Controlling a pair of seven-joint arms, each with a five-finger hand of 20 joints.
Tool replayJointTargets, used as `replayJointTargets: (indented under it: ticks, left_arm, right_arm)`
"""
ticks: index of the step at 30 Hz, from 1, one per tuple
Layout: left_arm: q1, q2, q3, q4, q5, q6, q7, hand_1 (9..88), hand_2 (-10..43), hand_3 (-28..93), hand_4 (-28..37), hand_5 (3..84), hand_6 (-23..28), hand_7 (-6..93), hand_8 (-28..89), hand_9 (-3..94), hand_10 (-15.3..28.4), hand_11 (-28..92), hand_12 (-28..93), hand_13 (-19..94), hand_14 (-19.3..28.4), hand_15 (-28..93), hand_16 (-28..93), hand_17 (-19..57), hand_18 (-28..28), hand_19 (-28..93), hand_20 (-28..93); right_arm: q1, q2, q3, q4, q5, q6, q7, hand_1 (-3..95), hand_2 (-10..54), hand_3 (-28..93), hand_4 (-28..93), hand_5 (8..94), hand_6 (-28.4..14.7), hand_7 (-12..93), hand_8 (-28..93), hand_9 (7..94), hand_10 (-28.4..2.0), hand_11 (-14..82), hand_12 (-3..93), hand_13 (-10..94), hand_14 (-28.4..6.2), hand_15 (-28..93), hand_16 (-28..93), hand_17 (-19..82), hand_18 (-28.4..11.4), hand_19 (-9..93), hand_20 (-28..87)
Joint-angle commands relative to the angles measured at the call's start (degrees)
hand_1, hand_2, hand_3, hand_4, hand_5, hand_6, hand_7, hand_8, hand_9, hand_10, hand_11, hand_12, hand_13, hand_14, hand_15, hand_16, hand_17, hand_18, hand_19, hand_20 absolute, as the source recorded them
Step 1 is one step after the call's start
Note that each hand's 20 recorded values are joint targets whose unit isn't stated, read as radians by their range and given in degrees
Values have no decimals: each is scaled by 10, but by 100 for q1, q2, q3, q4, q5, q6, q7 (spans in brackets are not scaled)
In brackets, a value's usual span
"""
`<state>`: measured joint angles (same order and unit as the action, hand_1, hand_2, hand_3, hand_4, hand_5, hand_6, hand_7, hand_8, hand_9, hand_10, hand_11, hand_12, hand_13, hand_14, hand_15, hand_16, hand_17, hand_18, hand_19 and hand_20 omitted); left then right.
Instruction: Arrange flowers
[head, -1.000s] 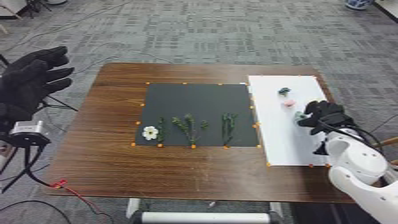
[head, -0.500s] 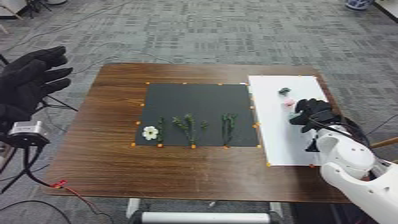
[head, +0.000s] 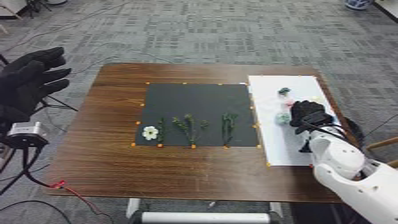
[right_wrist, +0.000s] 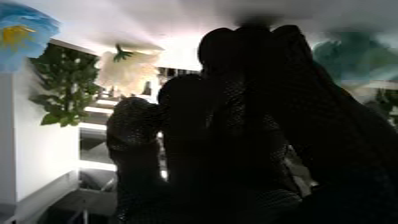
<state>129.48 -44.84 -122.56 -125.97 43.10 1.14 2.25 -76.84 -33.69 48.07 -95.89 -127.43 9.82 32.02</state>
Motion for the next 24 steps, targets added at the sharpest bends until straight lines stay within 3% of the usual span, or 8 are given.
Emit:
replayJointTargets:
  ticks: [1,3,5,6,7,11,16,24]
  left_arm:
    - [63,-76,-46,-42,-18,19,-27,240,-52,693,-283,236,24,272,-121,158,109,292,148,93,139,466,-66,-102,200,393,123]
    - [88,-86,-60,-51,-18,42,-17,239,-52,694,-283,236,24,272,-121,158,109,291,148,93,139,465,-66,-102,200,393,123]
    - [105,-88,-76,-60,-19,39,-14,240,-51,693,-283,236,24,272,-121,158,109,291,148,92,139,466,-65,-101,200,393,122]
    - [103,-84,-77,-55,-15,31,-10,240,-51,692,-283,236,24,272,-121,158,109,291,148,92,139,466,-65,-102,200,393,122]
    - [107,-83,-80,-57,-20,29,-12,240,-51,692,-283,236,24,272,-121,158,109,291,148,92,139,466,-66,-101,200,393,122]
    - [100,-79,-69,-55,-18,10,-18,239,-51,692,-283,236,24,272,-121,159,108,291,148,93,138,466,-66,-102,200,393,123]
    - [107,-76,-58,-49,-18,-25,-19,240,-51,692,-283,236,24,272,-121,158,108,292,148,93,138,466,-65,-102,200,394,123]
    - [55,-46,-19,-21,-23,-38,-34,240,-51,692,-283,236,24,272,-121,158,108,291,148,93,139,466,-66,-102,200,393,123]
  right_arm:
    - [-292,19,230,-308,-27,-422,145,484,-95,803,-283,679,39,499,21,761,-55,283,554,668,-56,694,418,375,-187,892,544]
    - [-355,49,331,-469,-159,-585,313,451,-95,808,-283,631,31,504,22,724,-60,280,555,631,-67,706,416,354,-188,887,550]
    - [-479,68,528,-677,-66,-703,397,408,-95,842,-283,565,15,452,-6,621,-85,351,460,581,-77,739,370,336,-191,880,565]
    - [-499,82,571,-754,-52,-686,431,372,-95,890,-283,516,-9,406,-124,528,-117,425,364,555,-87,751,357,322,-195,876,568]
    - [-542,86,659,-845,-43,-804,440,356,-95,901,-283,486,-27,374,-150,486,-129,433,333,544,-93,755,349,316,-197,875,569]
    - [-621,149,753,-1016,-21,-645,202,318,-95,904,-283,396,-80,271,-109,389,-151,361,285,508,-109,776,314,300,-203,871,572]
    - [-634,153,693,-1101,-10,-529,-64,298,-95,902,-283,360,-86,244,-105,364,-150,298,253,493,-114,784,296,292,-206,870,574]
    - [-243,81,181,-669,-89,-701,-112,304,-95,890,-283,414,-40,279,-124,419,-128,296,240,510,-108,783,284,289,-207,864,576]
